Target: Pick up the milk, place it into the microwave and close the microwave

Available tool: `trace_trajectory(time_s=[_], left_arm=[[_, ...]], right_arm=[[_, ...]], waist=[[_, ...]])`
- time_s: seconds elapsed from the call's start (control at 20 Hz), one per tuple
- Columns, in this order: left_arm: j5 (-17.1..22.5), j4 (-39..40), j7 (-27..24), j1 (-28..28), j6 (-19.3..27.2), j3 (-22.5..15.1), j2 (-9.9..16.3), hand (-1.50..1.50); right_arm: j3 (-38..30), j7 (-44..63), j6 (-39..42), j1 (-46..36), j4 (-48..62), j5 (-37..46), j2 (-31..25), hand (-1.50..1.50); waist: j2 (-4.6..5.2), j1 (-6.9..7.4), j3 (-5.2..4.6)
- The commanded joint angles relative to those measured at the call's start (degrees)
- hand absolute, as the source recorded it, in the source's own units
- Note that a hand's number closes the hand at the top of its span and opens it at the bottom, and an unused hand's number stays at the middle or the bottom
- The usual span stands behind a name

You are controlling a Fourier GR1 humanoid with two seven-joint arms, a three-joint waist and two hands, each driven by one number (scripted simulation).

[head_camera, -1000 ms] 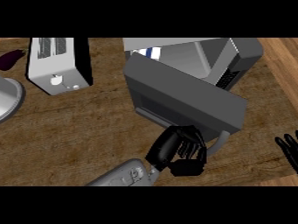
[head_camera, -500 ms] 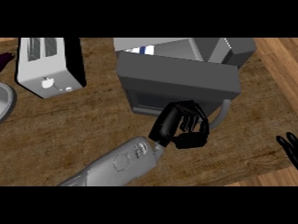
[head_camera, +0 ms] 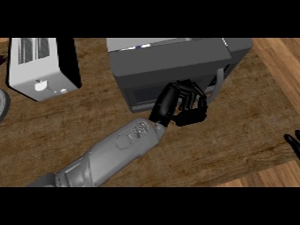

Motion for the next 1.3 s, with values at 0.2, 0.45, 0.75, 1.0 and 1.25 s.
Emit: trace_trajectory(time_s=[0.2,0.45,0.75,1.0,1.25], left_arm=[[6.25,5.79,-3.83,-4.90,-2.64,3.83,0.02,1.50],[9.44,7.14,-4.66,-5.03,-2.41,4.67,0.02,1.50],[13.13,7.56,-6.47,-3.31,-0.83,5.58,0.02,1.50],[13.62,8.09,-10.06,-4.27,1.18,5.96,0.02,1.50],[15.11,8.38,-12.20,-3.81,1.34,5.10,0.02,1.50]], right_arm=[[-1.49,2.01,-0.92,-0.95,-1.44,-2.67,-1.58,-1.50],[-0.58,2.43,-0.50,-0.73,-2.59,-3.35,-1.51,-1.50],[-1.21,2.88,-0.46,-1.94,-2.79,-5.33,-2.18,-1.50],[-0.56,3.44,1.01,-2.32,-3.17,-6.98,-3.14,-1.50],[-0.61,3.64,1.72,-2.40,-4.28,-8.26,-3.79,-1.50]], waist=[[0.76,-0.86,0.02],[0.88,-1.92,0.10],[1.29,-1.91,0.12],[1.58,-1.56,0.17],[1.85,-2.53,0.15]])
